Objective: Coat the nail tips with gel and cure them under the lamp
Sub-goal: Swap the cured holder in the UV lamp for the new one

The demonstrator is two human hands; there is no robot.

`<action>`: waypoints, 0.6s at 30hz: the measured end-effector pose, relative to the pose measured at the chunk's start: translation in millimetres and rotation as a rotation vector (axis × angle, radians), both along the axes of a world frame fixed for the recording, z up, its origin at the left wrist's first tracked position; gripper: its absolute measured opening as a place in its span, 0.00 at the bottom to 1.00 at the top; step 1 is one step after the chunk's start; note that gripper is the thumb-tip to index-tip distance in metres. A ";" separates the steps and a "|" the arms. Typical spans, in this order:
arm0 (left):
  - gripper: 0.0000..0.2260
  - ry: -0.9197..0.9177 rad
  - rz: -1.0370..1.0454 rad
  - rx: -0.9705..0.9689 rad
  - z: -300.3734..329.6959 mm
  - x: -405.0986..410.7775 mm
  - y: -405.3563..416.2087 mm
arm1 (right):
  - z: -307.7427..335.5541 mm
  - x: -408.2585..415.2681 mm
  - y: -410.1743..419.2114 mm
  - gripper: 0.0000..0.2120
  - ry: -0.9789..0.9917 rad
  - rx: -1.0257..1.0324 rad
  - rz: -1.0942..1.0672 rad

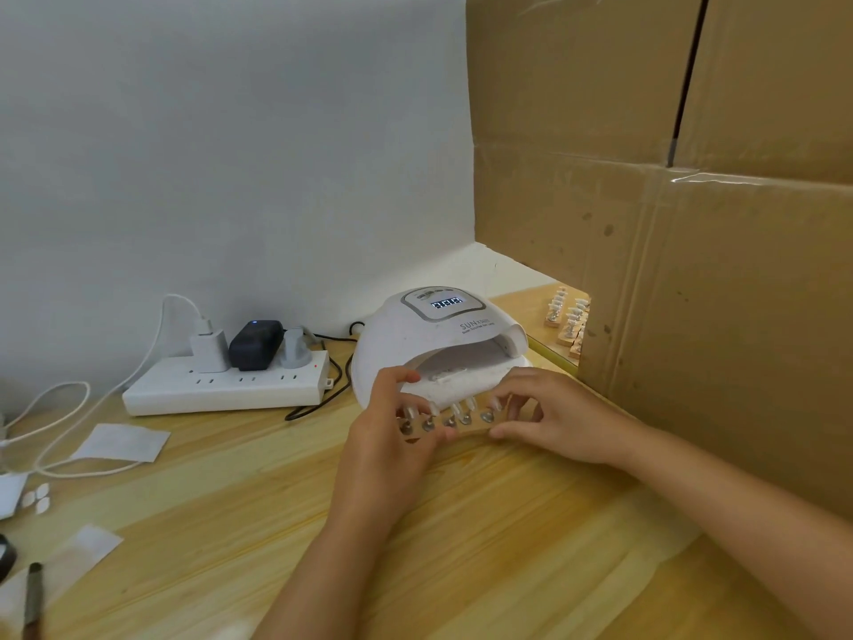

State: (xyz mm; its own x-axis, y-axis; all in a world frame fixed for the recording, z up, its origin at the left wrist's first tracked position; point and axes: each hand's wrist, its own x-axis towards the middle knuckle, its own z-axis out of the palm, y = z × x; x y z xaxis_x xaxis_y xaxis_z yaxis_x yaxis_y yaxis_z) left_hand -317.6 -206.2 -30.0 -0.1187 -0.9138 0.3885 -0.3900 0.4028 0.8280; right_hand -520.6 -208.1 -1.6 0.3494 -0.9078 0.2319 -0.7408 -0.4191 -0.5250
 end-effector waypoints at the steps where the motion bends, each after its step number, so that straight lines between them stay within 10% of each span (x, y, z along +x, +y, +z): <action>1: 0.25 0.008 -0.006 -0.018 0.4 -0.8 0.2 | -0.6 -1.0 2.4 0.09 -0.020 -0.002 -0.019; 8: 0.30 0.067 0.103 -0.207 7.4 -0.7 3.4 | -1.8 -24.9 9.2 0.08 -0.043 -0.095 -0.280; 18: 0.26 0.122 0.052 0.071 -2.2 1.9 -1.7 | -11.1 18.9 -37.4 0.04 0.070 -0.116 -0.528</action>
